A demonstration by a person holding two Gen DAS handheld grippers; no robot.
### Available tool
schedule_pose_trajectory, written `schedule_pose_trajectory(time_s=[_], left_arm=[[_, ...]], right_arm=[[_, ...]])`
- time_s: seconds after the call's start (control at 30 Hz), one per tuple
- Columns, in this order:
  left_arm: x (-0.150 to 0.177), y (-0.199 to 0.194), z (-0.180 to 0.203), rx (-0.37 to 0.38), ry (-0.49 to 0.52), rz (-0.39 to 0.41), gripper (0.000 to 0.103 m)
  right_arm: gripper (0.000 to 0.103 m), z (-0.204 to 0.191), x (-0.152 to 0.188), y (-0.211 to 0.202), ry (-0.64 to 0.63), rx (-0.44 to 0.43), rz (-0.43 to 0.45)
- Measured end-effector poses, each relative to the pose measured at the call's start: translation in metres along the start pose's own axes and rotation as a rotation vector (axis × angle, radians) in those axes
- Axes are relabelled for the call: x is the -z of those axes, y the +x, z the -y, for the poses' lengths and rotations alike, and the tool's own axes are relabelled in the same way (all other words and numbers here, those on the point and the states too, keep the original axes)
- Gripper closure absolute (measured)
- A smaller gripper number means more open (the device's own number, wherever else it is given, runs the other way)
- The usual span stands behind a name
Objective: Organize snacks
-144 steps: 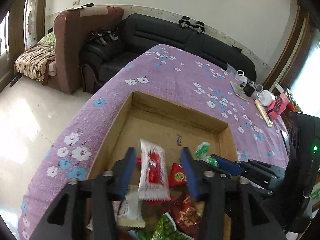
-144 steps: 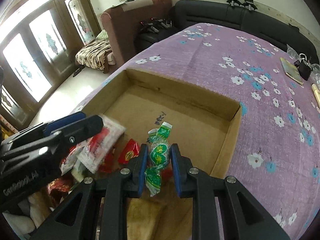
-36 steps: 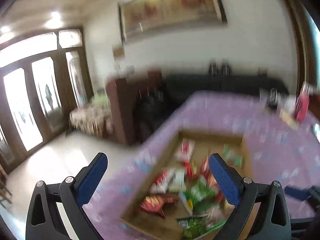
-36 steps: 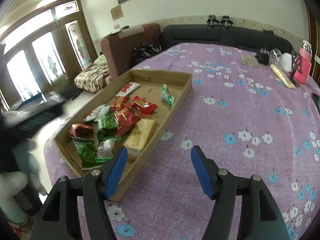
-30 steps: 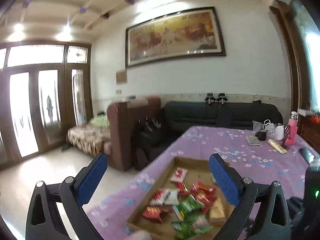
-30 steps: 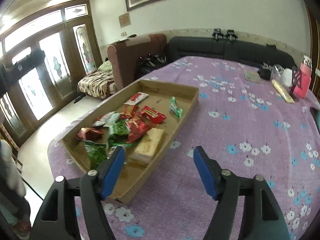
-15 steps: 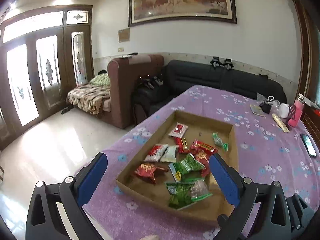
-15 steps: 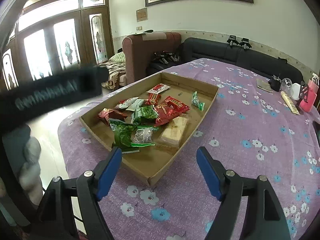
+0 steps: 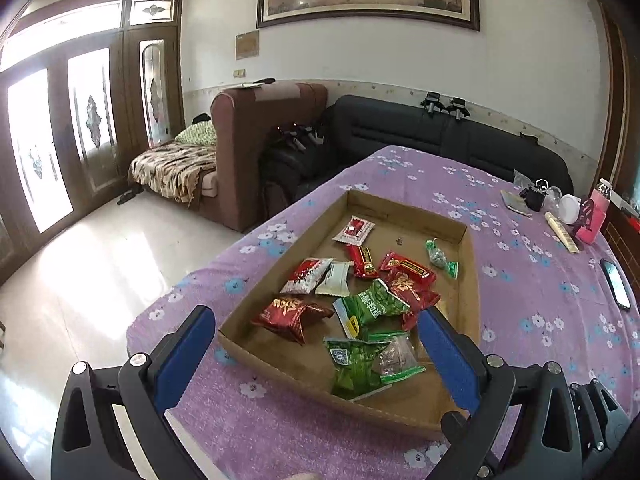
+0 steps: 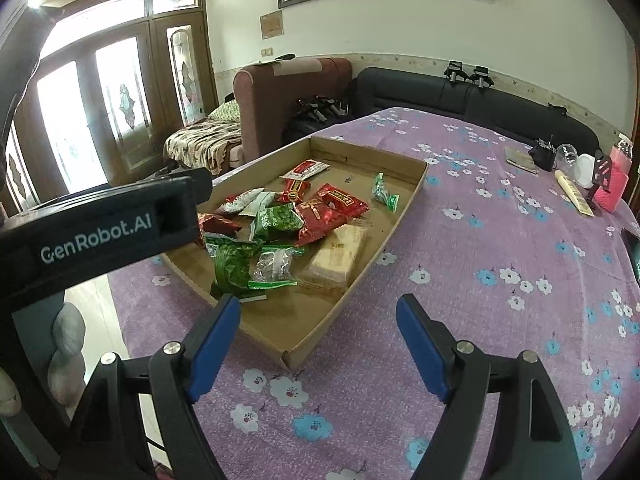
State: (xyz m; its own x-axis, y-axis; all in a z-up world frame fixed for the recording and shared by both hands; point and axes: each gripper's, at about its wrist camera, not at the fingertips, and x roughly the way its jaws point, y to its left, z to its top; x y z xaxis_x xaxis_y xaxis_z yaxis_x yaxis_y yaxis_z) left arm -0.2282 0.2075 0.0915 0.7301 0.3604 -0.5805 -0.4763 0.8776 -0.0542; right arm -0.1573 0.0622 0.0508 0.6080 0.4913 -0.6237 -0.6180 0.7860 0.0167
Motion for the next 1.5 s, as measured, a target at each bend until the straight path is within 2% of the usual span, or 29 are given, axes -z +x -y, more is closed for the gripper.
schedule_pose_trajectory(time_s=[0.73, 1.5], left_arm=[[0.005, 0.012, -0.005, 0.042, -0.026, -0.065, 0.000], [0.007, 0.019, -0.005, 0.053, -0.030, -0.097, 0.000]], right_arm=[[0.023, 0.000, 0.000, 0.006, 0.004, 0.002, -0.013], [0.023, -0.001, 0.000, 0.006, 0.006, 0.002, -0.014]])
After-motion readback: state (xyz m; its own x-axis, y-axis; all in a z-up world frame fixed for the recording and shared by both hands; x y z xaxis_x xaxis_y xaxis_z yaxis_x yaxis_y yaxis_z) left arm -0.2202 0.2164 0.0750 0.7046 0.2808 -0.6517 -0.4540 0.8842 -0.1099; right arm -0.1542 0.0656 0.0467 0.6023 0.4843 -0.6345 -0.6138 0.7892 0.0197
